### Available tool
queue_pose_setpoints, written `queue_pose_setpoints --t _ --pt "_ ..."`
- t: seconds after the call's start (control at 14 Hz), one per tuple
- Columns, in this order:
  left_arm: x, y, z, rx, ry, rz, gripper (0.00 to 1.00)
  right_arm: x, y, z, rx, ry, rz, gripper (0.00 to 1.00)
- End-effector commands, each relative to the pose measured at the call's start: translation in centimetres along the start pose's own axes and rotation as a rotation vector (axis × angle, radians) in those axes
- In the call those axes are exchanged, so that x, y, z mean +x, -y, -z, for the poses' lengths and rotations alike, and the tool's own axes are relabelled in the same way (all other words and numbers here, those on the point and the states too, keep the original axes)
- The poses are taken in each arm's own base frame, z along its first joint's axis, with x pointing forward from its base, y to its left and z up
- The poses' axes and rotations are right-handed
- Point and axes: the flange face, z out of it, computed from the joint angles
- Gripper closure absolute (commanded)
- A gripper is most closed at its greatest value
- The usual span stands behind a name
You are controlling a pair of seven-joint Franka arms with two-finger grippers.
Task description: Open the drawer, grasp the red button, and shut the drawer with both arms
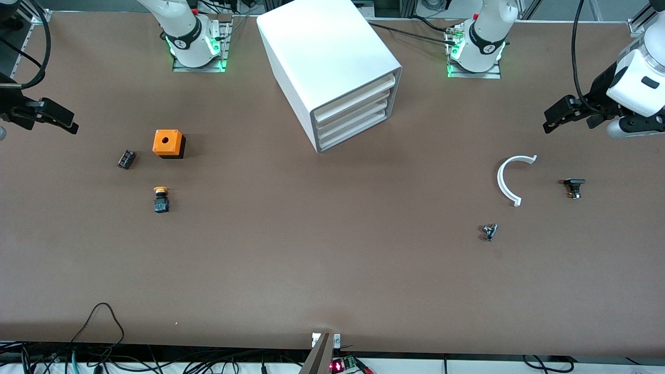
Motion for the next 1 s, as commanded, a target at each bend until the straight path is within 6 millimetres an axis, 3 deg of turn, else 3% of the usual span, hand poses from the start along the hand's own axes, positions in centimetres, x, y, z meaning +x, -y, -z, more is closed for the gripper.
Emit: queue_pose_setpoints --t 0.0,0.64,0.93 --pt "0.1 -0.2 0.7 -0.004 0.018 -0.026 0.00 -0.4 0.3 1.5 -0.015 -0.018 0.025 0.00" --pt "0.3 0.2 0.5 -0.004 0.021 -0.019 0.00 -0.7 0.5 1.4 -0.013 0.014 0.034 0.00" --pt "1.2 -0.1 -3.1 0.019 0.132 -0.013 0.00 -0.7 1.9 1.2 -0.016 0.018 0.057 0.00"
